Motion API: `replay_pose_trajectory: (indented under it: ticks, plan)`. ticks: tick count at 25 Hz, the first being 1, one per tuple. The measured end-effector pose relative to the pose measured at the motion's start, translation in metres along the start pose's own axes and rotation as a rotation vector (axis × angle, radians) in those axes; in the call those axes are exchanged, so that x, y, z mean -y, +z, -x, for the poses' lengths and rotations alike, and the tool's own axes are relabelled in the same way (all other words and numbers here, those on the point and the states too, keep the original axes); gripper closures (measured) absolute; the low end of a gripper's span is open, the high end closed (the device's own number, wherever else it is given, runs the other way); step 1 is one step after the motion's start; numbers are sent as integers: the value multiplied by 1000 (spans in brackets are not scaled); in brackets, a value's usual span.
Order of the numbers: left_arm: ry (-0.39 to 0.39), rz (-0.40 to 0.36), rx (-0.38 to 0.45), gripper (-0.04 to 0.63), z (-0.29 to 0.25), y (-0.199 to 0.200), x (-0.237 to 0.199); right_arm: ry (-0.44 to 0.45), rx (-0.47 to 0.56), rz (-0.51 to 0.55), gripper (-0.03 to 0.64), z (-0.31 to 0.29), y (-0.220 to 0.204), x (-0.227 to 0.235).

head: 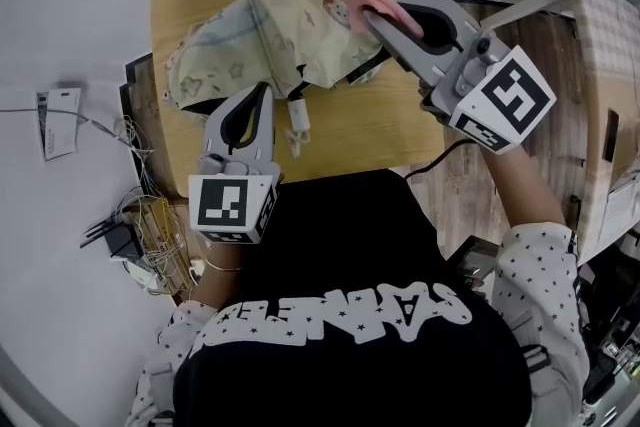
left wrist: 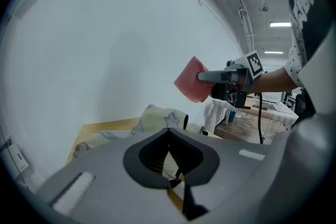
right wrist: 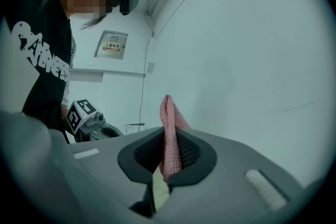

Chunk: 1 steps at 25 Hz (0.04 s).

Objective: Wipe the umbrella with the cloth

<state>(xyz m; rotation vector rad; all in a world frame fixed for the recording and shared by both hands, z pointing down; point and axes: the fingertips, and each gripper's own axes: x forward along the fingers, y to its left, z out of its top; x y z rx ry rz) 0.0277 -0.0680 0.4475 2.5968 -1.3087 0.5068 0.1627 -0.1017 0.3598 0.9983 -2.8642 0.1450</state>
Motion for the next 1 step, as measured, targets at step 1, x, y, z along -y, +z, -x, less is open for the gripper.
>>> replay_pose_trajectory:
  ticks: [1]
  plan:
    - [-4, 1, 0, 597, -1, 0, 1, -3, 1, -3, 586, 0, 0, -2]
